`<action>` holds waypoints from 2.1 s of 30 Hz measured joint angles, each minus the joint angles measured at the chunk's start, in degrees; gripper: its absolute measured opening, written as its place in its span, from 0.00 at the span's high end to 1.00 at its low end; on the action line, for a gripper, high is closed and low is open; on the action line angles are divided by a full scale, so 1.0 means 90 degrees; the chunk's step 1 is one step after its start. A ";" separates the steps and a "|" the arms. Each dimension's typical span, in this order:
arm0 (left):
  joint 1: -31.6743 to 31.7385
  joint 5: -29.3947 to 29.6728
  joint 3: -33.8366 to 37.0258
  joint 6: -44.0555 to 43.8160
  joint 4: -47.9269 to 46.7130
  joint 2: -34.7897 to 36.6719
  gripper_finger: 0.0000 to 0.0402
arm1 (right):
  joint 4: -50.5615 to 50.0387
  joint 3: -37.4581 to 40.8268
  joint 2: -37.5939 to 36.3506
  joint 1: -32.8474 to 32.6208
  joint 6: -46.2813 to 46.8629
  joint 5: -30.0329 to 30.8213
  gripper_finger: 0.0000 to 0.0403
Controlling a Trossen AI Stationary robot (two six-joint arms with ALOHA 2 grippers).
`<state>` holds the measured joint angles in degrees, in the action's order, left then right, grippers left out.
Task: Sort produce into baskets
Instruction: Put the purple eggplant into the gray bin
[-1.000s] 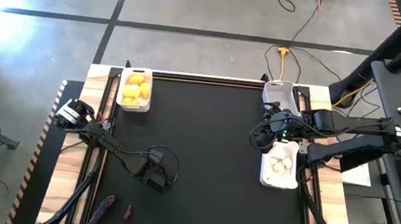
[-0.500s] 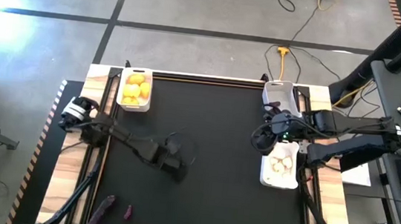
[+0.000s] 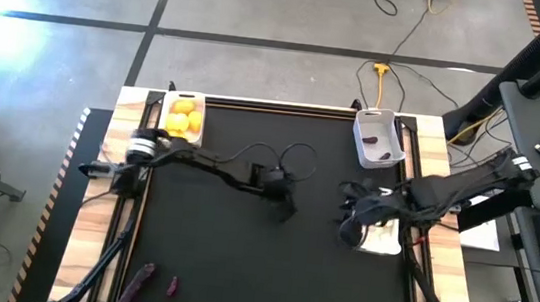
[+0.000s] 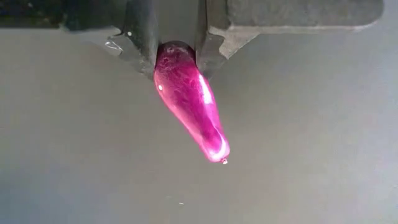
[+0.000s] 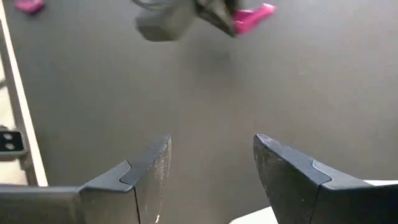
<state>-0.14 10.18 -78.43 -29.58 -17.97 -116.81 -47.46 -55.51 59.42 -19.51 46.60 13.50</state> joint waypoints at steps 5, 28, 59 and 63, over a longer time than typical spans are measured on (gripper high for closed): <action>0.0045 -0.0229 -0.0705 0.0427 -0.0210 -0.0817 0.85 | 0.0508 0.0260 0.0638 -0.0195 -0.0001 0.0000 0.45; -0.0440 0.0050 -0.0427 0.0586 -0.3016 0.0859 0.46 | 0.2492 0.0213 0.2771 0.0907 -0.3720 0.0201 0.45; -0.1910 0.0310 0.2693 -0.2579 -0.2671 0.3813 0.45 | 0.4154 0.0182 0.4339 0.2546 -0.5042 -0.0889 0.50; -0.1911 0.0292 0.2693 -0.2498 -0.2672 0.3744 0.45 | 0.4145 0.0187 0.4331 0.2574 -0.5017 -0.0886 0.58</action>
<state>-17.34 12.81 -54.19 -52.06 -42.02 -83.11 -10.15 -53.82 98.40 3.65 1.45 5.52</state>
